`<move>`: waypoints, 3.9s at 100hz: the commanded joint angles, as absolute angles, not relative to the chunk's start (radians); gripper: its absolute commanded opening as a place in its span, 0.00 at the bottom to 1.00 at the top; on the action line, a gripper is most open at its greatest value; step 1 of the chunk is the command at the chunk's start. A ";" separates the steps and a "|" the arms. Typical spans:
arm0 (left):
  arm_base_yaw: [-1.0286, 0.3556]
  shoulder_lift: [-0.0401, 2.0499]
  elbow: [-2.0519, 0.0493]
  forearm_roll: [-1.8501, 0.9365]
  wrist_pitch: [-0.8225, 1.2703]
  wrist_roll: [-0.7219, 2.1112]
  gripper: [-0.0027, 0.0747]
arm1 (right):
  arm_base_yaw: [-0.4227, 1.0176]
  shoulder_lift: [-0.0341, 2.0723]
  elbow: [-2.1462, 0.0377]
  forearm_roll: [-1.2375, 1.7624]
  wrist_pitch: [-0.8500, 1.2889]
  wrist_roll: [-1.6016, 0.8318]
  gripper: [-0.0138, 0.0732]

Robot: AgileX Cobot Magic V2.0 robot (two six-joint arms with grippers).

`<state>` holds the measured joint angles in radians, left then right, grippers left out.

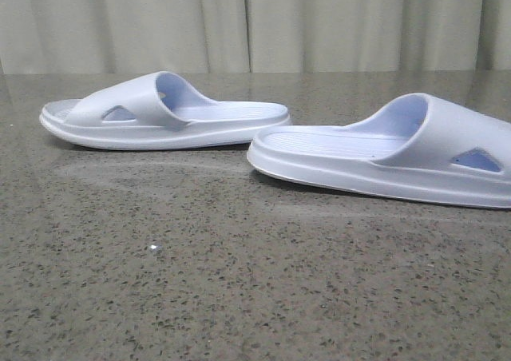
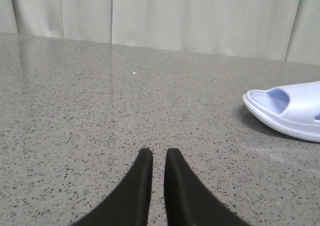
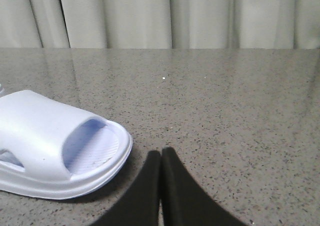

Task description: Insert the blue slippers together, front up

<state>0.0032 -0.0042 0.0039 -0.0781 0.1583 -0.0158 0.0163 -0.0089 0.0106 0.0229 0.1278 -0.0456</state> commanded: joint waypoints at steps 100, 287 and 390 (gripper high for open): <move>0.005 -0.033 0.013 -0.118 0.054 -0.019 0.05 | 0.009 -0.031 0.032 0.070 -0.064 -0.049 0.06; 0.003 0.805 -0.581 -0.480 0.371 0.190 0.53 | -0.119 1.026 -0.695 0.458 0.579 -0.256 0.52; 0.003 0.960 -0.691 -0.602 0.430 0.299 0.53 | -0.316 1.254 -0.742 0.895 0.882 -0.673 0.04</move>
<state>0.0032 0.9183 -0.6174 -0.5201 0.4547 0.2486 -0.3082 1.2685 -0.7143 0.8611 0.8877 -0.6549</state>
